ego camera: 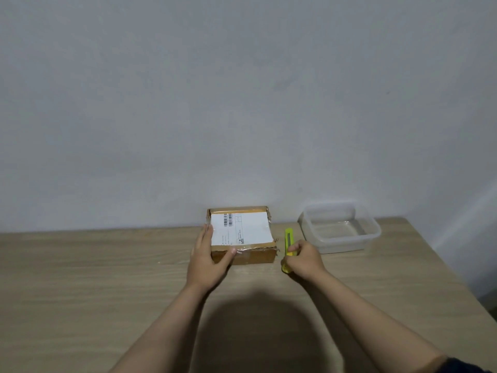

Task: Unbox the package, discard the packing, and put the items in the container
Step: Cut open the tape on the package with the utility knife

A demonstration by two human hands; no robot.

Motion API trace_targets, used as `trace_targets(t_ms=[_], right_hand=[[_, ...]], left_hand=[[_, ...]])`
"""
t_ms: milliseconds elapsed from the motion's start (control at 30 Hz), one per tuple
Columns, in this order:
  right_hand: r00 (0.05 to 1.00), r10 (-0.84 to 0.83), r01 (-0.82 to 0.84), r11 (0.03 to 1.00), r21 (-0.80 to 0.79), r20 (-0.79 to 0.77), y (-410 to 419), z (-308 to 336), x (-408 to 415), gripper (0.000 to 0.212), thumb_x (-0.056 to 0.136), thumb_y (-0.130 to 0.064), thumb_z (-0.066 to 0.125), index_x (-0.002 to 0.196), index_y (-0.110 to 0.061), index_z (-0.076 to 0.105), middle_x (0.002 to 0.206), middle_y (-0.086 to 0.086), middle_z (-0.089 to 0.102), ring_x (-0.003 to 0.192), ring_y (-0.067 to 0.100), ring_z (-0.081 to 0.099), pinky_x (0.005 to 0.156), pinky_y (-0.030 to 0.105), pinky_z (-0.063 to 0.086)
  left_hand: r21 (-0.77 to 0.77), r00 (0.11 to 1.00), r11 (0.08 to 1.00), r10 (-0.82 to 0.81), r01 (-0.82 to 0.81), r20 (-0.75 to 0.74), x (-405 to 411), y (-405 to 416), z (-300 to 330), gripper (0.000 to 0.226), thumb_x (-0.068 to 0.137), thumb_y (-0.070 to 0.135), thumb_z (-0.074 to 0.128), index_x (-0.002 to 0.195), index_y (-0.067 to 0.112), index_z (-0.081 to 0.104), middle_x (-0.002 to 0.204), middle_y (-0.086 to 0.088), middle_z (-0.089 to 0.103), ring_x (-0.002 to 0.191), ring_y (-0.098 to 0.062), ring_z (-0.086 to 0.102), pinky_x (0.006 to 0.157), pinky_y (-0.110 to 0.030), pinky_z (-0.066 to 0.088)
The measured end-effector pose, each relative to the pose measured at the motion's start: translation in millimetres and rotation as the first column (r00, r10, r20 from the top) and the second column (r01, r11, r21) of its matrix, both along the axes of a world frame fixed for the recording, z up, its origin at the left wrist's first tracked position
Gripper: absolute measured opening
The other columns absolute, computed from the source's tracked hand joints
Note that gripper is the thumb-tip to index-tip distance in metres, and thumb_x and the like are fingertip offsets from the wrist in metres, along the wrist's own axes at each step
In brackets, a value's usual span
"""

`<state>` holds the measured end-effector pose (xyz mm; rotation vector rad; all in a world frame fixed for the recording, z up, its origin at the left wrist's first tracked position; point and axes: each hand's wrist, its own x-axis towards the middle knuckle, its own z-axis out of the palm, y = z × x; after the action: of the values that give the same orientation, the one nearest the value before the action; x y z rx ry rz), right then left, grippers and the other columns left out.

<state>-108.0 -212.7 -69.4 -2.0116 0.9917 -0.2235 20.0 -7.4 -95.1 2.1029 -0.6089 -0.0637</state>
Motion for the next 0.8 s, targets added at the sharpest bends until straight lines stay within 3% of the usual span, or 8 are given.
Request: trace_targets(t_ms=[100,200,267,400,467,600,700,800], right_hand=[[0.987,-0.05,0.05,0.999,0.007,0.154,5,12,-4,0.021,0.072,-0.005,0.069,0.088,-0.013,0.059,0.076,0.0,0.053,0.069,0.017,0.052,0.064,0.026,0.043],[0.946,0.006,0.007,0.999,-0.039,0.326,10,27,-2,0.021,0.073,-0.001,0.068,0.09,-0.012,0.061,0.063,-0.005,0.048,0.055,0.005,0.046,0.057,0.017,0.042],[0.93,0.089,-0.061,0.994,-0.09,0.358,13,32,6,0.023,0.072,0.001,0.067,0.091,-0.012,0.062,0.06,-0.006,0.048,0.051,0.001,0.047,0.054,0.009,0.04],[0.93,0.177,-0.135,0.98,-0.147,0.321,20,30,26,0.022,0.073,-0.002,0.067,0.092,-0.012,0.063,0.065,-0.008,0.048,0.056,-0.002,0.05,0.057,0.006,0.039],[0.935,0.213,-0.167,0.97,-0.179,0.284,22,23,31,0.022,0.074,-0.006,0.065,0.095,-0.014,0.063,0.08,-0.002,0.052,0.065,0.001,0.051,0.062,0.007,0.038],[0.951,0.202,-0.175,0.976,-0.132,0.235,23,9,35,0.021,0.08,-0.013,0.058,0.095,-0.025,0.053,0.107,0.005,0.046,0.099,0.019,0.047,0.09,0.028,0.04],[0.952,0.199,-0.2,0.98,-0.02,0.233,28,10,36,0.015,0.086,-0.014,0.049,0.097,-0.023,0.044,0.099,0.008,0.058,0.089,0.024,0.054,0.075,0.032,0.039],[0.957,0.186,-0.195,0.981,0.018,0.222,31,14,35,0.012,0.089,-0.015,0.046,0.099,-0.02,0.042,0.091,0.008,0.061,0.079,0.024,0.055,0.067,0.031,0.039]], left_hand=[[-0.009,1.0,1.0,0.001,-0.001,0.008,1,0,-2,0.087,0.074,0.056,0.063,0.145,0.02,0.028,0.154,0.0,0.025,0.142,-0.016,0.02,0.113,-0.034,0.022],[-0.025,1.0,1.0,0.007,-0.007,-0.001,2,-1,-5,0.089,0.071,0.061,0.06,0.144,0.021,0.029,0.154,0.0,0.026,0.142,-0.015,0.02,0.112,-0.033,0.022],[-0.036,1.0,0.999,0.014,-0.014,-0.001,3,-1,-8,0.092,0.068,0.065,0.057,0.144,0.021,0.03,0.154,0.0,0.027,0.142,-0.016,0.021,0.113,-0.034,0.023],[-0.05,1.0,0.999,0.009,-0.009,0.001,4,-2,-9,0.095,0.067,0.067,0.054,0.145,0.02,0.029,0.154,0.0,0.027,0.142,-0.015,0.021,0.114,-0.036,0.023],[-0.055,1.0,0.998,0.005,-0.005,-0.001,4,-2,-10,0.095,0.067,0.067,0.055,0.145,0.02,0.029,0.154,0.0,0.027,0.142,-0.014,0.02,0.115,-0.037,0.024],[-0.059,1.0,0.998,-0.016,0.015,-0.013,5,-3,-9,0.094,0.069,0.063,0.059,0.146,0.02,0.026,0.155,0.001,0.023,0.143,-0.009,0.014,0.115,-0.029,0.019],[-0.078,0.998,0.996,-0.038,0.034,-0.056,5,-4,-9,0.093,0.071,0.057,0.062,0.147,0.02,0.024,0.156,0.001,0.022,0.144,-0.007,0.009,0.115,-0.027,0.016],[-0.095,0.994,0.995,-0.042,0.032,-0.103,5,-5,-4,0.094,0.067,0.061,0.062,0.145,0.022,0.027,0.155,0.001,0.026,0.144,-0.007,0.013,0.117,-0.034,0.021]])
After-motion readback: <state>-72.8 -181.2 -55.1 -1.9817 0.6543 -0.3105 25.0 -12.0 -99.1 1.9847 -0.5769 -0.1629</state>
